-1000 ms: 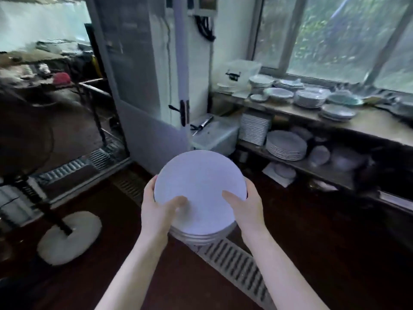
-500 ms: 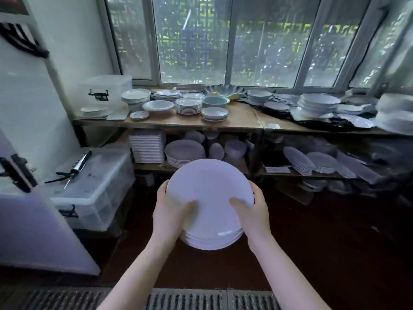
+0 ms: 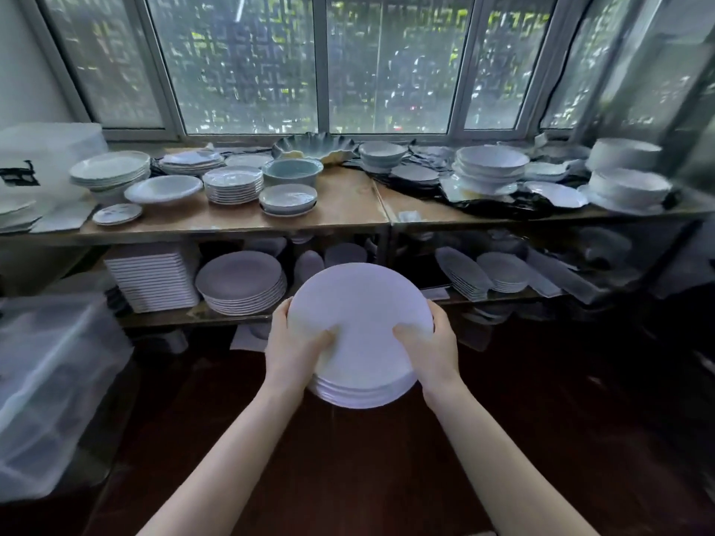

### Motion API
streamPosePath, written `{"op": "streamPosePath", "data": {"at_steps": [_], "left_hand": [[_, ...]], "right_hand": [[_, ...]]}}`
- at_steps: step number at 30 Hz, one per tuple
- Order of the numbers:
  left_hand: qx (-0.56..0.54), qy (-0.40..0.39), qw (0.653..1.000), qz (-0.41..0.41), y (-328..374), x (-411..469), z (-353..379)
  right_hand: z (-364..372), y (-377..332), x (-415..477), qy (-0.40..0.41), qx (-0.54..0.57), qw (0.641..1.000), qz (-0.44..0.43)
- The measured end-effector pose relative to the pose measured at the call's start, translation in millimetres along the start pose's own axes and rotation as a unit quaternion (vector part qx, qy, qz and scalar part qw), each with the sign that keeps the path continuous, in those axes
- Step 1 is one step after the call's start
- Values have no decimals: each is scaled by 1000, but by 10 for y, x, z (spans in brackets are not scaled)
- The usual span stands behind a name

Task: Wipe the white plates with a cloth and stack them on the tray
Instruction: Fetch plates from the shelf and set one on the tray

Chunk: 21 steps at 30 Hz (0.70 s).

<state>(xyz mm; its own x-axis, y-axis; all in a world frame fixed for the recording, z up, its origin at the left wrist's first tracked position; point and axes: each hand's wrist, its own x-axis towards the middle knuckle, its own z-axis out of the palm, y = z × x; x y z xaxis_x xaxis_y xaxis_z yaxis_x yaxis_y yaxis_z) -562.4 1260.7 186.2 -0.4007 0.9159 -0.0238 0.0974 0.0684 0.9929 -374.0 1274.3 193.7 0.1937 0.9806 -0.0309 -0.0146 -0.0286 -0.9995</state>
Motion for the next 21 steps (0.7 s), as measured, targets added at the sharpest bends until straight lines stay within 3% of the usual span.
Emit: {"op": "streamPosePath", "data": {"at_steps": [9,21], "left_hand": [[-7,-12,1000,-16,37,1421,1069],[-7,-16,999,-52,-81,4235,2074]], "right_hand": [[-49,66,1795,17,-39,999,-11],[707,281,4676,4,-69,998,-7]]}}
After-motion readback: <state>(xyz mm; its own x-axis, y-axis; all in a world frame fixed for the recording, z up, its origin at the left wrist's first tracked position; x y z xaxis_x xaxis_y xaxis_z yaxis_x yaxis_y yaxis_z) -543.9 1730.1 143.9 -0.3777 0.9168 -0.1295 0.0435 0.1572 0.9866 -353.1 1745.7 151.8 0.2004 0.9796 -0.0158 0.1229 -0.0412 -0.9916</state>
